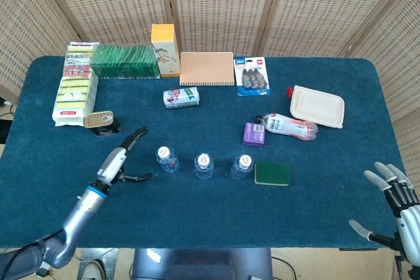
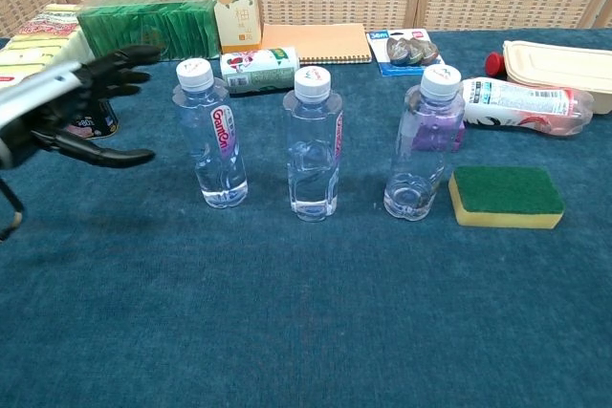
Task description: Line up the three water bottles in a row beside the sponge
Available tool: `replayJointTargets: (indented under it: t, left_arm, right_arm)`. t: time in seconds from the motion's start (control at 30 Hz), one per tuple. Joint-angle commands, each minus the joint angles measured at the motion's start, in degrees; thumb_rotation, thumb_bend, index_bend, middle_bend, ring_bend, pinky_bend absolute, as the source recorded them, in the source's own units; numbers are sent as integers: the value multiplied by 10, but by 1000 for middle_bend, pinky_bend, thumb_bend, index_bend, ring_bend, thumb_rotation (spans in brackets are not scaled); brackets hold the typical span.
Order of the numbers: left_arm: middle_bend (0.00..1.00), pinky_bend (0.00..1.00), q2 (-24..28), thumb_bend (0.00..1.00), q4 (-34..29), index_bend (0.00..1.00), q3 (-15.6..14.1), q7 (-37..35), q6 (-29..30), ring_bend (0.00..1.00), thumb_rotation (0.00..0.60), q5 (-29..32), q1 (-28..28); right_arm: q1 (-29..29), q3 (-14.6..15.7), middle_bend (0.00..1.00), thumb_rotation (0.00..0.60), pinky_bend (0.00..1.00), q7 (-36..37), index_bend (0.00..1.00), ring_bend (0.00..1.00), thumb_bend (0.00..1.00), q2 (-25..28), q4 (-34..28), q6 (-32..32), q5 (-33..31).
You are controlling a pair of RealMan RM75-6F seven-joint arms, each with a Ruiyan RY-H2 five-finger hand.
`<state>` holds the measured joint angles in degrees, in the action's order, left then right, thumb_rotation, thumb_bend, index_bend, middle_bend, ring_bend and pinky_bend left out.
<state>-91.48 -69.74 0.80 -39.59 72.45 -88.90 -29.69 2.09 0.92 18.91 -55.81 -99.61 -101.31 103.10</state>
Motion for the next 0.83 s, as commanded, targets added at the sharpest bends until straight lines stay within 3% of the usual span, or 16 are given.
replayJointTargets:
  t: [0.03,0.3,0.4,0.6,0.83]
  left_arm:
    - [0,0,98,168,-88,0,-13,74,39,0,600,-3,36]
    - [0,0,241,136,-188,0,-39,160,110,0,600,13,115]
    - [0,0,272,145,-220,0,-52,191,130,0,600,24,148]
    - [0,0,303,154,-264,0,-72,231,152,0,600,33,196]
    - [0,0,328,155,-298,0,-73,272,177,0,600,6,218]
  right_arm:
    - [1,1,85,600,0,-14,156,22,0,-2,-3,2,1]
    - [8,-2,81,600,0,-84,166,14,0,-7,-18,12,-13]
    - [11,-4,72,600,0,-121,167,7,0,-12,-28,15,-21]
    - [21,-13,39,600,0,-179,147,0,0,-23,-42,8,-36]
    - [37,-35,0,600,0,-229,91,0,0,-44,-58,-14,-76]
